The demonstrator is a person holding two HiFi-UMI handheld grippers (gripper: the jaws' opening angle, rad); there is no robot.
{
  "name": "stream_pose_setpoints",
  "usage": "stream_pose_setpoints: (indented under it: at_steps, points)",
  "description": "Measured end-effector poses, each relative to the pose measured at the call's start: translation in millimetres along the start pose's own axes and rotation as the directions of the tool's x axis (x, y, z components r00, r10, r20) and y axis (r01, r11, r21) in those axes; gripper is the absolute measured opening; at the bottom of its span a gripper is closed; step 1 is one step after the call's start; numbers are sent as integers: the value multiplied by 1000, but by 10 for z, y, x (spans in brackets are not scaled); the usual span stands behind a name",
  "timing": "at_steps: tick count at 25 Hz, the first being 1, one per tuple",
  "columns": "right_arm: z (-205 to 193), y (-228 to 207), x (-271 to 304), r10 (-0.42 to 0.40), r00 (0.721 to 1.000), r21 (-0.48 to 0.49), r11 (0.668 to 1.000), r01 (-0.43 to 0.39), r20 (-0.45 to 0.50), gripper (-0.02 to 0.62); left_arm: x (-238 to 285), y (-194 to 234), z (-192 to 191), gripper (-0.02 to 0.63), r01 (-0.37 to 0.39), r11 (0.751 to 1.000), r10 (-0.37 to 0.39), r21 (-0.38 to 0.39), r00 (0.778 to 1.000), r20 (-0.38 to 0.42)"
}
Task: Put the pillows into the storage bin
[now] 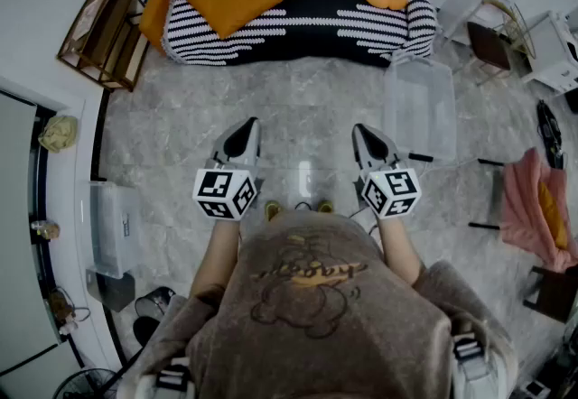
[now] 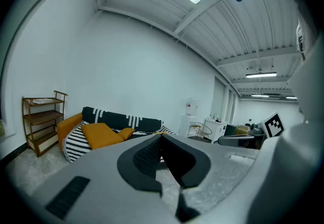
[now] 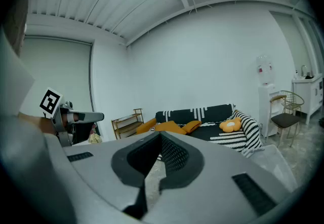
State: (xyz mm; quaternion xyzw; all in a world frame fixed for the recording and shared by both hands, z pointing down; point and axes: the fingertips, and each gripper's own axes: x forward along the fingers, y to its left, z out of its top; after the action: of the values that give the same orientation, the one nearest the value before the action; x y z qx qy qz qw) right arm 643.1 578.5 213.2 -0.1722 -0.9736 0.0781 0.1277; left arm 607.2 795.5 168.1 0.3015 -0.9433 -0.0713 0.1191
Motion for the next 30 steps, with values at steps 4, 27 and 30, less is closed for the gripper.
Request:
stream_pose_setpoints:
  at_steps: [4,27,30]
  points:
    - [30,66,169,-3,1000,-1,1000,3,5,2,58,122,45,5,9,1000,-9,4,1000,6]
    - [75,-215,1791,-78,997,41,996,79,-16,-3,1253,1536,159,4,24,999,-25,-41,999,-24]
    - [299,-551,2274,-70,998,44,997,70,-11,-3,1790,1704,359,4,17,999,-18,-37,1000,-18]
